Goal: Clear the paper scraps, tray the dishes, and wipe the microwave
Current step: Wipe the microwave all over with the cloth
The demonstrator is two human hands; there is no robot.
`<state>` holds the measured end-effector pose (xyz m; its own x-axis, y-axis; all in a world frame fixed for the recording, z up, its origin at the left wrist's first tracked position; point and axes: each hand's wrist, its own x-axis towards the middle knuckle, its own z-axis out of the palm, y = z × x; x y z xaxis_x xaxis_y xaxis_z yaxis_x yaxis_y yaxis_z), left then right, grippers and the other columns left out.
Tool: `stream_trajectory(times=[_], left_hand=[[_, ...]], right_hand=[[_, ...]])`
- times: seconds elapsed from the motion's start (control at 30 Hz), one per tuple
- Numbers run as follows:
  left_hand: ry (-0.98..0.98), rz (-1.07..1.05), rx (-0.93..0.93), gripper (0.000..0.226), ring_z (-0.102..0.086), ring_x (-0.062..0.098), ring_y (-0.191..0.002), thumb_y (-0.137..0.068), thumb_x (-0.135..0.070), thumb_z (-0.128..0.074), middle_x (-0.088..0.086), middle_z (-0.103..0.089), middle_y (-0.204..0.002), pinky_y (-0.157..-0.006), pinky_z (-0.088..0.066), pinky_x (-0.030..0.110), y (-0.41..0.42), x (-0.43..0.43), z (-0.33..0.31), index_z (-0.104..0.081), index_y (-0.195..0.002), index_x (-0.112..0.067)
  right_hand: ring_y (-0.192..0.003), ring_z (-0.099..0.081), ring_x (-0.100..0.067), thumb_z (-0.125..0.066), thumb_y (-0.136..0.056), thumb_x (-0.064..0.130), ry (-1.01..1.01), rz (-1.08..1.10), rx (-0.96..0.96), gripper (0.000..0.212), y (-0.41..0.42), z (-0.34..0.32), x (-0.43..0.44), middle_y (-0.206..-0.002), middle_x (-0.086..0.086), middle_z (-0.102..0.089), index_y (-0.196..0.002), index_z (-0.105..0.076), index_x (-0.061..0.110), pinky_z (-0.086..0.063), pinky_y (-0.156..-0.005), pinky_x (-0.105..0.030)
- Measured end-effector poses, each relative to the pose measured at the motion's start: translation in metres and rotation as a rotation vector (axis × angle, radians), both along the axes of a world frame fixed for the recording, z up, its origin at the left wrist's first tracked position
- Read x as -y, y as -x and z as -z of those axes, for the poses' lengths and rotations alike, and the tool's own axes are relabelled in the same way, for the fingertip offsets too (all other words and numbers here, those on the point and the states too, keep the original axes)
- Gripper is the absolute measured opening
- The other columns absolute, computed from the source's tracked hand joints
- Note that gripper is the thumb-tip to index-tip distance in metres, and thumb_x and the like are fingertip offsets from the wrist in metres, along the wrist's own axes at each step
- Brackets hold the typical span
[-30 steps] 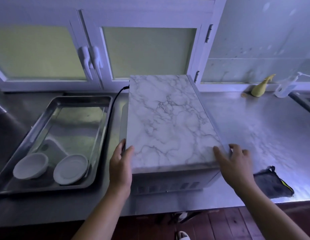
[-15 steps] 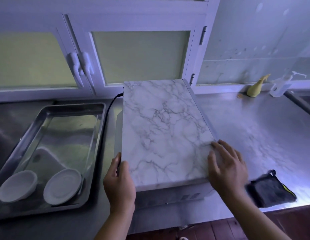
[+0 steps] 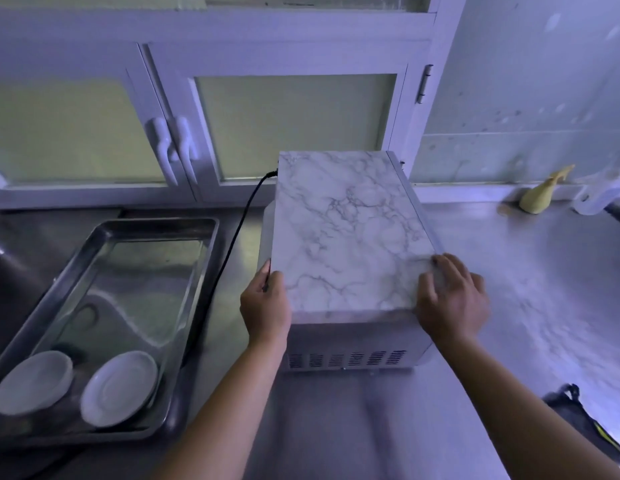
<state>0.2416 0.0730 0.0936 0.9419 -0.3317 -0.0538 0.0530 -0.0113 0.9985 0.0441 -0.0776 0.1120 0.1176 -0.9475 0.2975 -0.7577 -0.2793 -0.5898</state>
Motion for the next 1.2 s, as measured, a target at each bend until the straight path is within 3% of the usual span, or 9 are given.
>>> stream_trajectory(times=[0.3, 0.43, 0.53, 0.6, 0.7, 0.8, 0.93, 1.1, 1.2], left_hand=[[-0.037, -0.024, 0.055, 0.027, -0.048, -0.005, -0.051, -0.08, -0.021, -0.046, -0.027, -0.061, -0.061, -0.046, -0.034, 0.007, -0.009, 0.029, -0.002, -0.072, -0.086, -0.017], [-0.115, -0.072, 0.049, 0.03, -0.048, -0.007, -0.048, -0.084, -0.02, -0.05, -0.006, -0.076, -0.089, -0.044, -0.033, 0.007, -0.006, 0.027, -0.007, -0.071, -0.099, -0.003], [-0.25, -0.063, 0.075, 0.034, -0.065, 0.002, -0.081, -0.089, -0.018, -0.052, 0.008, -0.072, -0.117, -0.068, -0.05, 0.018, -0.002, 0.022, -0.017, -0.071, -0.116, -0.008], [-0.378, -0.116, 0.404, 0.033, -0.065, 0.028, -0.107, -0.088, -0.01, -0.056, 0.013, -0.071, -0.119, -0.092, -0.051, 0.036, 0.008, 0.015, -0.025, -0.07, -0.118, -0.005], [-0.268, -0.058, 0.981, 0.022, -0.063, 0.024, -0.105, -0.086, -0.002, -0.059, 0.007, -0.071, -0.107, -0.096, -0.047, 0.037, 0.052, 0.011, -0.029, -0.071, -0.104, -0.005], [-0.172, 0.327, 0.733, 0.019, -0.067, 0.002, -0.087, -0.088, -0.024, -0.053, -0.017, -0.072, -0.089, -0.078, -0.051, 0.018, 0.117, 0.015, -0.013, -0.071, -0.091, -0.027], [-0.306, 0.704, 0.377, 0.027, -0.07, 0.006, -0.072, -0.088, -0.023, -0.053, -0.015, -0.074, -0.08, -0.071, -0.058, 0.029, 0.18, 0.042, 0.047, -0.072, -0.081, -0.041], [-0.426, 0.848, 0.083, 0.037, -0.067, 0.013, -0.068, -0.094, 0.002, -0.052, -0.001, -0.075, -0.077, -0.079, -0.058, 0.04, 0.222, 0.071, 0.109, -0.074, -0.084, -0.026], [-0.452, 0.868, -0.027, 0.035, -0.064, 0.012, -0.065, -0.092, 0.006, -0.051, -0.002, -0.074, -0.075, -0.064, -0.052, 0.022, 0.24, 0.08, 0.121, -0.073, -0.087, -0.02]], right_hand=[[-0.115, -0.048, -0.03, -0.038, -0.079, 0.044, 0.039, -0.028, -0.022, 0.051, -0.011, 0.006, 0.033, -0.134, 0.009, -0.058, -0.12, -0.062, 0.028, -0.037, -0.092, -0.04], [-0.117, -0.046, -0.031, -0.038, -0.079, 0.043, 0.019, -0.068, -0.015, 0.053, -0.008, 0.006, 0.033, -0.136, 0.006, -0.056, -0.124, -0.06, 0.025, -0.035, -0.092, -0.041], [-0.122, -0.043, -0.031, -0.039, -0.084, 0.043, -0.006, -0.132, -0.042, 0.055, -0.003, 0.004, 0.033, -0.141, 0.003, -0.052, -0.131, -0.057, 0.021, -0.034, -0.095, -0.041], [-0.128, -0.039, -0.031, -0.044, -0.093, 0.043, -0.011, -0.24, -0.025, 0.049, 0.007, 0.004, 0.034, -0.146, 0.0, -0.049, -0.135, -0.055, 0.021, -0.032, -0.101, -0.041], [-0.134, -0.035, -0.024, -0.045, -0.094, 0.045, -0.037, -0.403, 0.246, 0.049, 0.049, 0.016, 0.023, -0.148, -0.004, -0.044, -0.136, -0.055, 0.023, -0.025, -0.109, -0.037], [-0.135, -0.038, -0.022, -0.049, -0.096, 0.041, -0.135, -0.327, 0.307, 0.046, 0.119, 0.064, 0.007, -0.147, -0.003, -0.042, -0.137, -0.054, 0.022, -0.033, -0.11, -0.041], [-0.132, -0.043, -0.035, -0.065, -0.093, 0.024, -0.393, -0.028, 0.028, 0.043, 0.217, 0.131, 0.024, -0.146, -0.011, -0.045, -0.134, -0.056, 0.015, -0.036, -0.108, -0.053], [-0.141, -0.031, -0.032, -0.067, -0.084, 0.046, -0.659, 0.141, -0.351, 0.076, 0.311, 0.165, 0.077, -0.153, -0.008, -0.036, -0.149, -0.035, 0.023, -0.031, -0.111, -0.05], [-0.13, -0.044, -0.034, -0.073, -0.076, 0.05, -0.856, 0.152, -0.376, 0.083, 0.338, 0.175, 0.101, -0.14, -0.008, -0.048, -0.143, -0.036, 0.02, -0.043, -0.101, -0.047]])
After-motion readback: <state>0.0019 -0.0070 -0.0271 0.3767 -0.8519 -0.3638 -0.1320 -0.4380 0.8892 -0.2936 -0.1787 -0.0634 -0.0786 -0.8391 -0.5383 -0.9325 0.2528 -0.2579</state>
